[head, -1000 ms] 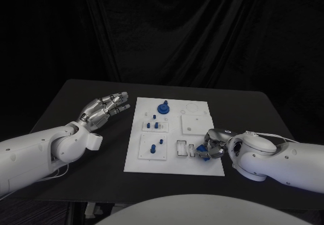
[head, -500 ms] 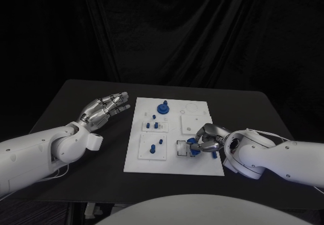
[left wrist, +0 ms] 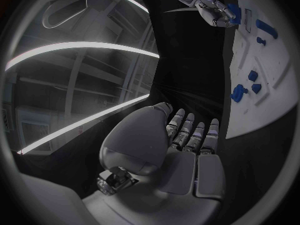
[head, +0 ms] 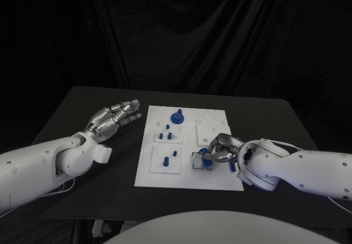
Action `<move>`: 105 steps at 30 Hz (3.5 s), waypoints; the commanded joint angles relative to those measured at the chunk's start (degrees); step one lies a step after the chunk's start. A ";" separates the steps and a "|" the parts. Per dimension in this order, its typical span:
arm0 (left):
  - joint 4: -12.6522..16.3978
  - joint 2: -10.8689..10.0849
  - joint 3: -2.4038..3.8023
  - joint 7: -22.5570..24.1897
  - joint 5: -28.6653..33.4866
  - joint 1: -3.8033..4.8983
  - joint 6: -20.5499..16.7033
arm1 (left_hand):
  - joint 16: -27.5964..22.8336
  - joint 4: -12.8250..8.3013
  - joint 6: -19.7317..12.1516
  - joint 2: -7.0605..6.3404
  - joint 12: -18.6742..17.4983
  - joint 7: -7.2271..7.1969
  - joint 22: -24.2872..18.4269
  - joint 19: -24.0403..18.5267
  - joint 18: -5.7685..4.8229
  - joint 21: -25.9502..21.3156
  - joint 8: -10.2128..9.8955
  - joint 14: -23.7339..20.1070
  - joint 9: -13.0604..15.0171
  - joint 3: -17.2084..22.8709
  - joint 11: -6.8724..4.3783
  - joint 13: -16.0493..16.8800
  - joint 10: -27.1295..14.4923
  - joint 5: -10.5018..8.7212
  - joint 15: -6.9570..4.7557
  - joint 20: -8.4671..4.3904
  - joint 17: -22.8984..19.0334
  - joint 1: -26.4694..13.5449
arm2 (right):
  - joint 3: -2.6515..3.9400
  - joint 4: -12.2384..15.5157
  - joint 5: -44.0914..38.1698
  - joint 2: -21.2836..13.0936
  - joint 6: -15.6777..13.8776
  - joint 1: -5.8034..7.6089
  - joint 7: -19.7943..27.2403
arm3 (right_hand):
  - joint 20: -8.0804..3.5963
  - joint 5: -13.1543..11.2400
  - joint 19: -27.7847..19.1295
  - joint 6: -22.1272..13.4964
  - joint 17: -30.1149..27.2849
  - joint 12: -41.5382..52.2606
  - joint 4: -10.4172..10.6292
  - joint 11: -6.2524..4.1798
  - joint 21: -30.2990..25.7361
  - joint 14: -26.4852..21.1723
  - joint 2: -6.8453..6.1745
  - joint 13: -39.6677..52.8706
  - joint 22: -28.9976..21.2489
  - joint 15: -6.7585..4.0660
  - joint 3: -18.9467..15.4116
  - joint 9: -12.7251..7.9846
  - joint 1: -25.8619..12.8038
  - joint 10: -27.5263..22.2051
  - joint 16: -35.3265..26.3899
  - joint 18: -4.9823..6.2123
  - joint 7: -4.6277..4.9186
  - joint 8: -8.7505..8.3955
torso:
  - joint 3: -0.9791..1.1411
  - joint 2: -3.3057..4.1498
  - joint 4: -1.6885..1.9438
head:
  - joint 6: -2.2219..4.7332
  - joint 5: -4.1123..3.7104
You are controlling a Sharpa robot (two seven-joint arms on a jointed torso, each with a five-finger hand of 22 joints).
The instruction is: Assemble the parts on the task board
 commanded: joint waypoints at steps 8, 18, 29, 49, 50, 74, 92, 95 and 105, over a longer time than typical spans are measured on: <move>-0.04 0.14 0.05 0.49 0.08 -0.13 0.83 | 0.20 -0.16 -0.08 -0.01 0.13 3.57 0.05 -0.03 -0.23 0.13 0.29 0.07 0.01 0.46 0.21 0.06 0.21 0.06 0.40 0.05 -0.01 0.89 | 0.01 -0.95 -0.61 0.86 2.38 -0.29 -2.68 | 0.27 -2.76 2.72 -0.60 10.36 0.16 -0.61 0.53 -0.95 5.07 0.40 15.09 12.18 0.35 -1.46 -0.15 -2.58 5.97 -0.62 -0.51 0.43 -1.17 | 0.03 0.02 -0.08 | 0.01 0.02; -0.12 0.22 0.05 0.43 0.08 -0.15 0.94 | 0.20 -0.16 -0.08 -0.01 0.13 3.57 0.05 -0.03 -0.23 0.13 0.29 0.07 0.01 0.46 0.21 0.06 0.21 0.06 0.40 0.05 -0.01 0.89 | 0.01 -1.51 -0.72 1.61 3.04 -0.48 -2.97 | 0.41 -7.11 2.60 -0.48 10.09 0.16 -0.54 0.62 -1.27 5.02 1.50 15.09 12.08 0.44 -3.59 -0.10 -4.77 5.97 -0.76 -0.43 0.51 -1.77 | 0.02 0.02 -0.07 | 0.01 0.16; -0.18 0.25 0.05 0.35 0.08 -0.20 1.12 | 0.24 -0.15 -0.09 -0.01 0.07 3.58 0.07 0.01 -0.25 0.17 0.29 0.08 0.01 0.51 0.22 0.05 0.18 0.08 0.42 0.05 0.00 0.95 | 0.01 -2.04 -1.39 1.93 3.08 -0.52 -3.84 | 0.42 -9.86 2.43 -0.58 9.33 0.16 -0.46 0.66 -1.83 4.88 2.71 15.09 11.89 0.46 -5.28 0.00 -7.38 5.97 -1.18 -0.30 0.57 -2.21 | 0.01 -0.01 0.00 | 0.01 0.10; -0.25 0.20 0.05 0.21 0.08 -0.30 1.30 | 0.25 -0.14 -0.14 -0.02 0.04 3.60 0.07 0.04 -0.28 0.19 0.29 0.09 0.00 0.59 0.24 0.04 0.16 0.14 0.46 0.05 0.00 1.05 | 0.01 -1.84 -2.23 1.86 2.98 -0.53 -3.46 | 0.55 -14.16 2.22 -0.49 9.00 0.16 -0.48 0.78 -2.45 4.81 2.72 15.09 11.71 0.59 -7.56 0.15 -9.12 5.97 -1.37 -0.17 0.68 -2.66 | 0.00 0.03 -0.04 | 0.01 0.38; -0.24 0.19 0.05 0.21 0.08 -0.30 1.31 | 0.25 -0.14 -0.14 -0.02 0.04 3.60 0.07 0.04 -0.28 0.19 0.29 0.09 0.00 0.59 0.24 0.04 0.16 0.14 0.46 0.05 0.00 1.05 | 0.01 -1.79 -2.23 1.76 2.58 -0.53 -3.13 | 0.55 -14.16 2.22 -0.47 9.03 0.16 -0.48 0.78 -2.45 4.82 2.73 15.09 11.71 0.59 -7.56 0.16 -9.11 5.97 -1.35 -0.17 0.68 -2.65 | 0.00 0.04 -0.02 | 0.01 0.38; -0.18 -0.09 0.05 0.21 0.08 -0.44 1.32 | 0.25 -0.14 -0.14 -0.02 0.04 3.60 0.07 0.04 -0.28 0.19 0.29 0.09 0.00 0.59 0.24 0.04 0.16 0.14 0.46 0.05 0.00 1.05 | -0.04 3.93 -2.94 -3.04 0.68 -0.50 2.96 | -0.22 -9.90 2.92 -0.38 9.81 0.16 -0.66 -0.30 -0.99 5.01 2.07 15.09 12.25 -0.30 -8.28 5.95 -1.62 5.97 -0.76 -0.53 -0.59 3.13 | 0.06 0.02 0.01 | 0.01 0.54; -0.19 -0.11 0.05 0.18 0.08 -0.48 1.46 | 0.25 -0.14 -0.14 -0.02 0.04 3.60 0.07 0.04 -0.28 0.19 0.29 0.09 0.00 0.59 0.24 0.04 0.16 0.14 0.46 0.05 0.00 1.05 | -0.13 2.28 -2.95 -1.80 4.25 -0.88 1.44 | -0.94 -6.41 2.91 -1.54 9.63 0.16 -1.02 -1.24 -0.97 4.97 2.22 15.09 12.24 -1.07 -8.41 12.14 2.42 5.97 -0.80 -0.53 -1.66 9.08 | 0.04 0.02 -0.05 | 0.01 0.70; -0.18 -0.10 0.05 0.16 0.08 -0.49 1.48 | 0.25 -0.14 -0.14 -0.02 0.04 3.60 0.07 0.04 -0.28 0.19 0.29 0.09 0.00 0.59 0.24 0.04 0.16 0.14 0.46 0.05 0.00 1.05 | -0.12 1.88 -2.95 -1.57 4.24 -0.94 1.45 | -1.08 -5.04 2.91 -1.71 9.58 0.16 -1.10 -1.43 -0.98 4.96 2.48 15.09 12.24 -1.22 -8.14 12.82 3.22 5.97 -0.82 -0.53 -1.86 9.62 | 0.03 0.01 -0.05 | 0.01 0.74; -0.15 -0.09 0.05 0.07 0.08 -0.50 1.58 | 0.25 -0.14 -0.14 -0.02 0.04 3.60 0.07 0.04 -0.28 0.19 0.29 0.09 0.00 0.59 0.24 0.04 0.16 0.14 0.46 0.05 0.00 1.05 | -0.11 0.80 -2.95 -1.01 4.35 -1.00 1.37 | -1.46 0.09 2.89 -2.57 9.50 0.16 -2.29 -1.84 -1.01 4.94 2.68 15.09 12.22 -1.59 -6.24 14.09 7.54 5.97 -0.83 -0.52 -2.30 10.13 | 0.01 0.06 0.00 | 0.01 0.77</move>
